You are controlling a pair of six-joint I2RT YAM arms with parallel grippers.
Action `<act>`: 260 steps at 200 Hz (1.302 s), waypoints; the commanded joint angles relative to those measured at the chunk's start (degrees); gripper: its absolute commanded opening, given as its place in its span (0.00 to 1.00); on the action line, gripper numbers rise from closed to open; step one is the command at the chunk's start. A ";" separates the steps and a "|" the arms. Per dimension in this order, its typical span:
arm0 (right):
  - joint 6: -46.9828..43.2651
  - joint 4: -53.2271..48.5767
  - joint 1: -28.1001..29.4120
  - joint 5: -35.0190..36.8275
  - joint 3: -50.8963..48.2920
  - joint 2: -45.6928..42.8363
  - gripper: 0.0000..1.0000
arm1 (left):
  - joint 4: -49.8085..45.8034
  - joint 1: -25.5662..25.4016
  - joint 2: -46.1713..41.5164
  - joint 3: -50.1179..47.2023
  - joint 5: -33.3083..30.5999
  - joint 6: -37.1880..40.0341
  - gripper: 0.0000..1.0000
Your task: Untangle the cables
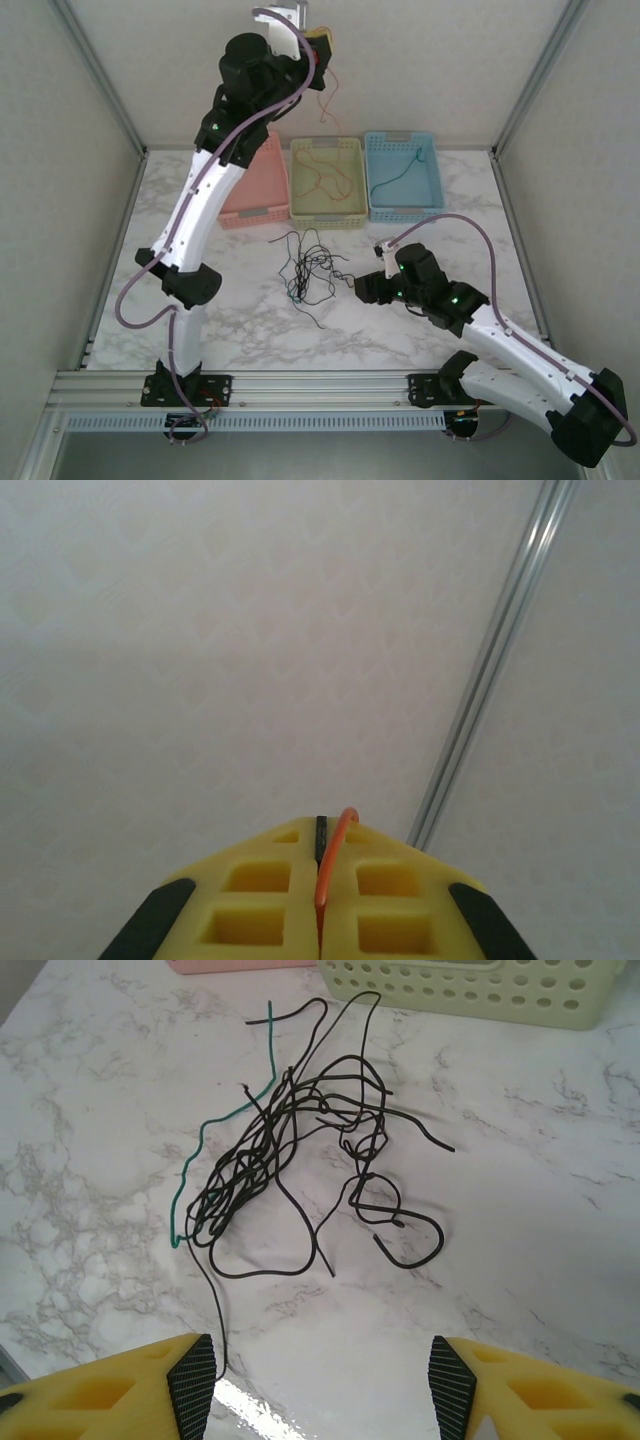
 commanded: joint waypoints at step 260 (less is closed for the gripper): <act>0.91 1.62 0.28 -0.69 -1.86 0.48 0.62 | -8.84 4.68 26.63 3.80 1.50 -3.88 0.08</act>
